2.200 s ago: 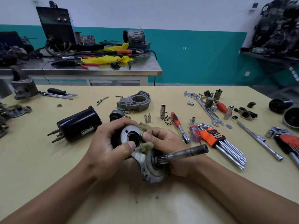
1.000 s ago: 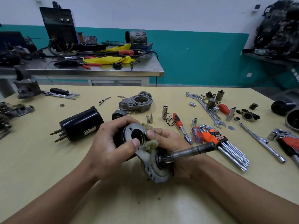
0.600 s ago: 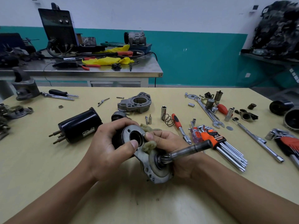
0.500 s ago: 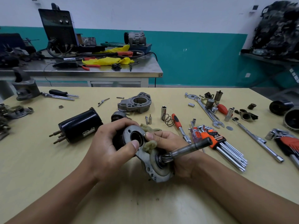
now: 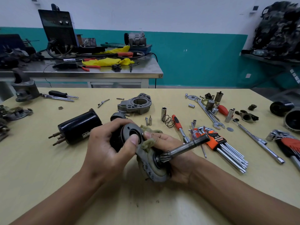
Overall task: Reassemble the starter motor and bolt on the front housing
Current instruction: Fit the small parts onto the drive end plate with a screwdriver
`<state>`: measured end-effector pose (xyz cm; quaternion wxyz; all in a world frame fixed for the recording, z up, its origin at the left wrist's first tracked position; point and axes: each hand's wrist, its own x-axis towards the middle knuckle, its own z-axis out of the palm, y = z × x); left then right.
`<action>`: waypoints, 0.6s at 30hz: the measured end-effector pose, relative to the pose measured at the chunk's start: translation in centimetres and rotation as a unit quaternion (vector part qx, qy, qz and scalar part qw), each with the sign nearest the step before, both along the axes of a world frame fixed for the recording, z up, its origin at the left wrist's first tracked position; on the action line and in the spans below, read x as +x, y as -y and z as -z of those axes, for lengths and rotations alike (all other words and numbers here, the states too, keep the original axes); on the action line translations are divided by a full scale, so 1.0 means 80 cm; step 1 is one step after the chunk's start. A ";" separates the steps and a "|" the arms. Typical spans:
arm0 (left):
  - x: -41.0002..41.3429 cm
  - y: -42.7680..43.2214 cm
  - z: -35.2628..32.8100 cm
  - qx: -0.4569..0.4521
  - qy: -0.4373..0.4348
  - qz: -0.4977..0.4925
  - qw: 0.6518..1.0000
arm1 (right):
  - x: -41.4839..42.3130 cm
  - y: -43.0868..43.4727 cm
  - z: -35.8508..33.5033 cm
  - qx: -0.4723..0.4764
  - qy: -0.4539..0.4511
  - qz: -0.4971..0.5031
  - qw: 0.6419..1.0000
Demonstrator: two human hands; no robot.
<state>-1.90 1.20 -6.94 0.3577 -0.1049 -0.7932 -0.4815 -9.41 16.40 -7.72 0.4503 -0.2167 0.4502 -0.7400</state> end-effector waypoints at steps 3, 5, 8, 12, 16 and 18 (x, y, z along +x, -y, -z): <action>-0.001 -0.001 0.001 0.026 0.009 0.017 0.999 | -0.001 0.001 0.002 0.002 -0.016 0.014 1.000; -0.001 0.000 0.001 0.039 0.017 0.039 0.998 | -0.003 0.002 0.003 0.003 -0.033 0.027 0.999; -0.001 0.000 0.000 0.037 0.019 0.074 0.996 | -0.010 0.002 0.006 0.003 -0.063 0.060 0.996; -0.002 0.001 -0.001 0.014 0.026 0.085 0.996 | -0.025 -0.010 -0.005 0.019 -0.217 0.094 0.971; -0.001 0.003 -0.002 -0.007 0.050 0.067 0.996 | -0.034 -0.023 -0.020 0.055 -0.443 0.143 0.883; -0.001 0.003 -0.003 0.014 0.085 0.059 0.995 | -0.036 -0.024 -0.022 0.059 -0.502 0.159 0.848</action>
